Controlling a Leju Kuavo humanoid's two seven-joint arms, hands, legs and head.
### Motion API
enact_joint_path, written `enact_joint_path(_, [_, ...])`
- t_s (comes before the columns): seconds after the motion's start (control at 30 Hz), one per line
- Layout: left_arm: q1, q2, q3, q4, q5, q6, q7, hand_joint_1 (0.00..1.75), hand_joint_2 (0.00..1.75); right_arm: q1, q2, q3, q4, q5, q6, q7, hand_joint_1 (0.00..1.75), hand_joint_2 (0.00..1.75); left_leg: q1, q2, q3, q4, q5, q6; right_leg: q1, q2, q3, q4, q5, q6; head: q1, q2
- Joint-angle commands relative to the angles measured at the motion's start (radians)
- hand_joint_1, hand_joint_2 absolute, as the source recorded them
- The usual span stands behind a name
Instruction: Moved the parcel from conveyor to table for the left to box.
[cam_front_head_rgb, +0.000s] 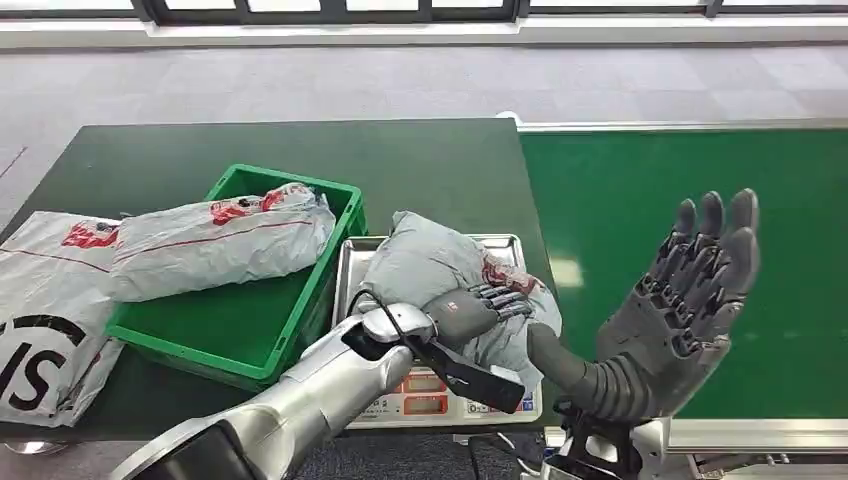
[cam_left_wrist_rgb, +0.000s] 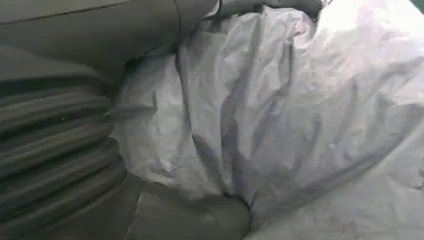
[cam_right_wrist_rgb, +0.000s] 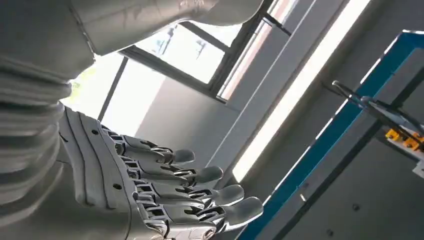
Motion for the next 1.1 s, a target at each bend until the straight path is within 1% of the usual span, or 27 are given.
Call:
enact_joint_path(0.03, [-0.036,0.029,-0.005,0.08,0.039,0.054,0.025,1.75,1.75,-0.042,-0.004,0.017,0.072,-0.017,-0.015,0.008,0.0,1.75,0.0,0.005,-0.002,-0.001,0.003,0.0,0.001,0.003,-0.003,-0.002,0.004,-0.001,0.0,0.0])
enact_joint_path(0.07, [-0.041,0.029,0.012,0.076,0.057,0.041,0.014,1.75,1.75,-0.042,-0.004,0.016,0.071,-0.021,-0.014,0.011,0.0,1.75,0.0,0.004,-0.001,0.0,0.002,0.0,0.0,0.002,-0.002,0.0,0.003,-0.001,0.0,0.0])
enact_joint_path(0.1, [-0.048,0.032,0.019,0.071,0.062,0.042,0.011,1.75,1.75,-0.042,-0.003,0.014,0.072,-0.022,-0.016,0.012,0.0,1.75,0.0,0.006,-0.003,-0.002,0.004,0.0,0.001,0.003,-0.004,-0.002,0.005,-0.001,0.0,0.0])
enact_joint_path(0.2, [-0.054,0.033,0.021,0.067,0.063,0.044,0.011,1.75,1.75,-0.039,-0.003,0.013,0.071,-0.022,-0.017,0.012,0.0,1.75,0.0,0.004,-0.003,0.0,0.004,0.001,0.001,0.001,-0.003,0.0,0.004,0.0,0.0,0.0])
enact_joint_path(0.23, [-0.051,0.034,0.036,0.057,0.075,0.051,0.005,1.75,1.75,-0.035,-0.004,0.012,0.066,-0.023,-0.014,0.012,0.0,1.75,0.0,0.005,-0.005,-0.001,0.006,0.001,0.0,0.002,-0.005,-0.001,0.006,0.0,0.0,0.0])
enact_joint_path(0.27, [-0.052,0.034,0.044,0.055,0.084,0.048,-0.001,1.75,1.75,-0.034,-0.004,0.012,0.064,-0.023,-0.01,0.012,0.0,1.75,0.0,0.004,-0.003,0.0,0.005,0.001,0.0,0.002,-0.003,0.0,0.005,0.001,0.0,0.0])
enact_joint_path(0.3, [-0.052,0.036,0.048,0.051,0.087,0.049,-0.004,1.75,1.75,-0.033,-0.005,0.012,0.061,-0.024,-0.009,0.012,0.0,1.75,0.0,0.005,-0.006,-0.001,0.007,0.001,0.001,0.002,-0.006,-0.002,0.008,0.001,0.0,0.0])
enact_joint_path(0.33, [-0.053,0.037,0.053,0.047,0.093,0.047,-0.007,1.75,1.75,-0.03,-0.005,0.011,0.057,-0.022,-0.008,0.011,0.0,1.75,0.0,0.004,-0.004,0.0,0.006,0.001,0.0,0.002,-0.003,0.0,0.005,0.001,0.0,0.0])
enact_joint_path(0.4, [-0.05,0.037,0.068,0.044,0.11,0.03,-0.012,1.75,1.75,-0.028,-0.005,0.007,0.054,-0.02,-0.006,0.014,0.0,1.75,0.0,0.008,-0.011,-0.002,0.008,0.0,0.0,0.004,-0.008,-0.002,0.009,0.0,0.0,0.0])
enact_joint_path(0.43, [-0.05,0.037,0.068,0.044,0.11,0.03,-0.012,1.75,1.75,-0.028,-0.005,0.007,0.054,-0.02,-0.006,0.014,0.0,1.75,0.0,0.005,-0.01,-0.001,0.007,0.0,0.001,0.002,-0.005,-0.001,0.007,0.001,0.0,0.0])
enact_joint_path(0.47, [-0.049,0.039,0.068,0.044,0.11,0.03,-0.012,1.75,1.75,-0.028,-0.005,0.007,0.055,-0.02,-0.006,0.014,0.0,1.75,0.0,0.003,-0.003,-0.001,0.007,0.0,0.0,0.001,-0.004,-0.001,0.006,0.001,0.0,0.0])
enact_joint_path(0.67, [-0.048,0.037,0.08,0.047,0.126,0.012,-0.016,1.75,1.75,-0.03,-0.004,0.0,0.06,-0.025,-0.003,0.019,0.0,1.75,0.0,0.006,-0.005,-0.002,0.009,-0.001,0.001,0.003,-0.007,-0.003,0.009,0.0,0.0,0.0])
enact_joint_path(0.77, [-0.049,0.037,0.083,0.05,0.132,0.005,-0.016,1.75,1.75,-0.036,-0.001,-0.003,0.061,-0.027,-0.002,0.022,0.0,1.75,0.0,0.004,-0.005,-0.001,0.008,0.0,0.0,0.002,-0.006,-0.001,0.007,-0.001,0.0,0.0])
enact_joint_path(0.8, [-0.052,0.037,0.083,0.051,0.132,0.002,-0.016,1.75,1.75,-0.037,-0.001,-0.003,0.061,-0.027,-0.002,0.022,0.0,1.75,0.0,0.006,-0.006,-0.002,0.009,0.0,0.001,0.003,-0.008,-0.002,0.009,-0.001,0.0,0.0])
enact_joint_path(0.83, [-0.053,0.037,0.086,0.051,0.137,0.003,-0.016,1.75,1.75,-0.038,-0.001,-0.004,0.061,-0.029,0.0,0.023,0.0,1.75,0.0,0.004,-0.005,-0.001,0.008,0.0,0.0,0.002,-0.007,-0.001,0.007,0.0,0.0,0.0])
enact_joint_path(0.9, [-0.054,0.038,0.092,0.05,0.143,0.001,-0.02,1.75,1.75,-0.039,0.0,-0.004,0.062,-0.03,-0.001,0.022,0.0,1.75,0.0,0.007,-0.007,-0.003,0.009,-0.001,0.001,0.003,-0.009,-0.003,0.01,-0.001,0.0,0.0])
enact_joint_path(0.97, [-0.045,0.048,0.103,0.018,0.138,0.079,-0.024,1.75,1.75,-0.042,0.002,-0.005,0.069,-0.032,-0.002,0.019,0.0,1.75,0.0,0.004,-0.005,-0.001,0.007,0.0,0.0,0.002,-0.007,-0.001,0.007,0.0,0.0,0.0])
enact_joint_path(1.03, [-0.053,0.069,0.073,-0.044,0.06,0.288,0.003,1.75,1.75,-0.034,0.004,-0.006,0.054,-0.03,-0.003,0.019,0.0,1.75,0.0,0.007,-0.007,-0.003,0.009,-0.001,0.001,0.003,-0.009,-0.003,0.009,-0.001,0.0,0.0])
enact_joint_path(1.1, [-0.057,0.075,0.082,-0.077,0.058,0.272,0.011,1.75,1.75,-0.031,0.004,-0.008,0.043,-0.028,0.004,0.023,0.0,1.75,0.0,0.003,-0.006,0.0,0.007,0.0,0.0,0.001,-0.008,0.0,0.007,0.0,0.0,0.0])
